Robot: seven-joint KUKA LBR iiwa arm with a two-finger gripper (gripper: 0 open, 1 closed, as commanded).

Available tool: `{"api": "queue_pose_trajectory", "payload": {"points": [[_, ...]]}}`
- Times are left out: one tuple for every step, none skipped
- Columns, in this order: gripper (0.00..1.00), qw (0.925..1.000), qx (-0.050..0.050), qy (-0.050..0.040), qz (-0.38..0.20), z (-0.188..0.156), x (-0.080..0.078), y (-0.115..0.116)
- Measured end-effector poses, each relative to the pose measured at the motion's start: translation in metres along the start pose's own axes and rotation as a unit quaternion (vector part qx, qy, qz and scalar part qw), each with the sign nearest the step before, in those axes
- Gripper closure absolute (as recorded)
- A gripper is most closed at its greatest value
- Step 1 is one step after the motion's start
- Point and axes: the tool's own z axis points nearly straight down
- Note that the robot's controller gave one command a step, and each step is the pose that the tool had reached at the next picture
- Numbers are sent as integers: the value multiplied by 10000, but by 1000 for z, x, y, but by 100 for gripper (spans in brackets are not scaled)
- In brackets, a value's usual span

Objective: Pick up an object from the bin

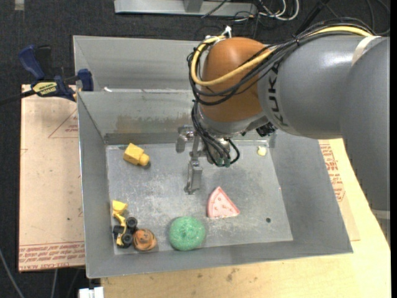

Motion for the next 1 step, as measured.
{"api": "queue_pose_trajectory", "payload": {"points": [[0, 10000, -6, -40, 11, -5, -2, 0]]}}
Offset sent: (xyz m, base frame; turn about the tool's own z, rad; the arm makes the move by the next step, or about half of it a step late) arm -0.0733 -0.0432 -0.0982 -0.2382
